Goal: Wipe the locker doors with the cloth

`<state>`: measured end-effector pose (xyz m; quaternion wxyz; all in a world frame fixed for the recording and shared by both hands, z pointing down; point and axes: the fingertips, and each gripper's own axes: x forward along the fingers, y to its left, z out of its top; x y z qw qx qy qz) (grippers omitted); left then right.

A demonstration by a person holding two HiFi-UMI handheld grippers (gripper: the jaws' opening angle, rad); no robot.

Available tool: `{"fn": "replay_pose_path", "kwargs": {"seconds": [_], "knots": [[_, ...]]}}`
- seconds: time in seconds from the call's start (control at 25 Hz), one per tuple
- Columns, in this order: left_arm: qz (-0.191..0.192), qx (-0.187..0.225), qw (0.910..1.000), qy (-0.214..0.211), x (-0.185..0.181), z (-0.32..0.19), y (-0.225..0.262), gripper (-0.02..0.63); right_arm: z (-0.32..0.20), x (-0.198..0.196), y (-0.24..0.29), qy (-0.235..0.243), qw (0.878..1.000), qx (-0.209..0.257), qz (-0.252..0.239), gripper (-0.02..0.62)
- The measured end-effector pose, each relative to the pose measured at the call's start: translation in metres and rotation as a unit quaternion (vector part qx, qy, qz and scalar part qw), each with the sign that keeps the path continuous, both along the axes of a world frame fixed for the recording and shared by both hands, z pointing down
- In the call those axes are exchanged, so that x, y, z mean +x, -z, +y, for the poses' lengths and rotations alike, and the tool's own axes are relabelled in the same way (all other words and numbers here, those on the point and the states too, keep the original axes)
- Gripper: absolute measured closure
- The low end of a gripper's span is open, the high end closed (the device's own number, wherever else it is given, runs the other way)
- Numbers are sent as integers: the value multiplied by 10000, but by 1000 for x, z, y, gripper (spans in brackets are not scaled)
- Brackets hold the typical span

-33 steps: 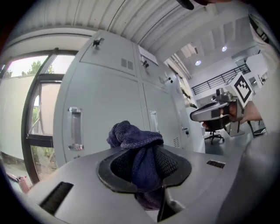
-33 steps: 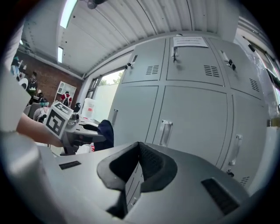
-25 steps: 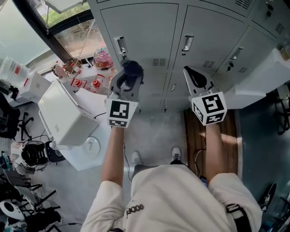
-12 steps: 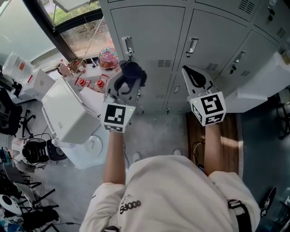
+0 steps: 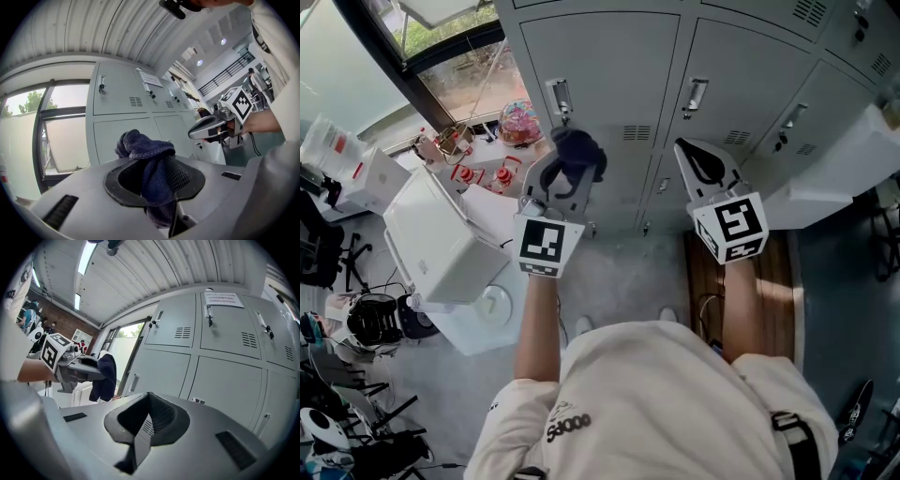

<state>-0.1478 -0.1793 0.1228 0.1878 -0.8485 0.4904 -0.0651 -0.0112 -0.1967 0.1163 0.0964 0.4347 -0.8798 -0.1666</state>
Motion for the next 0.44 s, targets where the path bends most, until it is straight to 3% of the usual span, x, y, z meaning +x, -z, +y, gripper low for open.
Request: {"fn": "replay_pose_path", "kwargs": {"seconds": [0.44], "knots": [[-89,-83,9999,-57,5,5,-7,491,2,2,-6,-27,10000,-88,-20,588]]}}
